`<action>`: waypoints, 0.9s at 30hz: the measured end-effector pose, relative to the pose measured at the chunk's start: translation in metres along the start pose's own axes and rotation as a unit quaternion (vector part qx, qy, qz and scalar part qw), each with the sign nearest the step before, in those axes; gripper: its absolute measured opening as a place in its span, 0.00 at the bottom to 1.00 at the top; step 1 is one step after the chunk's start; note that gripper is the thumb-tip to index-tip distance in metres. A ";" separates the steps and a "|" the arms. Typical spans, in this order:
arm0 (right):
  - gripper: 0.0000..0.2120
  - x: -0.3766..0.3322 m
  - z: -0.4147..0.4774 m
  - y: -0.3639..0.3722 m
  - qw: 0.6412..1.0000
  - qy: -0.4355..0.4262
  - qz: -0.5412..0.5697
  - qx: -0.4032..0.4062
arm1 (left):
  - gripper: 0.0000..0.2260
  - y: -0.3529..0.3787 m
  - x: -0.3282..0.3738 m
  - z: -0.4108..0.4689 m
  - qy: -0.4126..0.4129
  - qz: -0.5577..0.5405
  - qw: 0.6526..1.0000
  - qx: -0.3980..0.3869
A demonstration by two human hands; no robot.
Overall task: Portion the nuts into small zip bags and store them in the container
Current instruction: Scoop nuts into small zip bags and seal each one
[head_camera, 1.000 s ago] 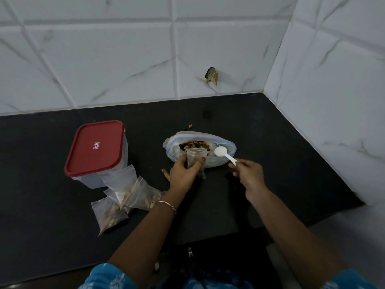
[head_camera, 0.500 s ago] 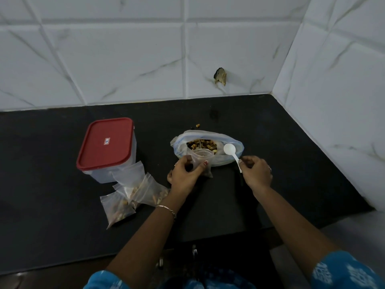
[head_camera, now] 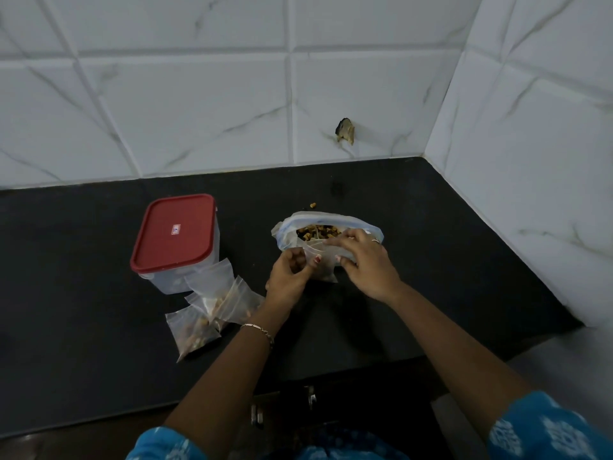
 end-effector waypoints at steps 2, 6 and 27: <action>0.14 -0.004 0.007 -0.002 0.998 -0.001 -0.062 -0.005 | 0.11 -0.004 0.005 -0.001 -0.008 0.023 1.000 -0.011; 0.07 -0.014 0.018 -0.015 0.999 -0.021 -0.039 -0.029 | 0.07 -0.011 0.017 0.007 -0.002 0.090 0.994 -0.054; 0.15 -0.119 0.034 -0.143 0.949 -0.050 0.312 -0.011 | 0.02 -0.056 0.168 0.030 0.245 -0.017 0.968 0.046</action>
Point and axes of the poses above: each hand's wrist, its own z-axis towards the middle knuckle, its own y-axis out of the palm, x = y × z, the point moved 3 cm from there along z, towards the middle knuckle, and after that the axes turned 14 degrees about y, right-handed, at the moved point
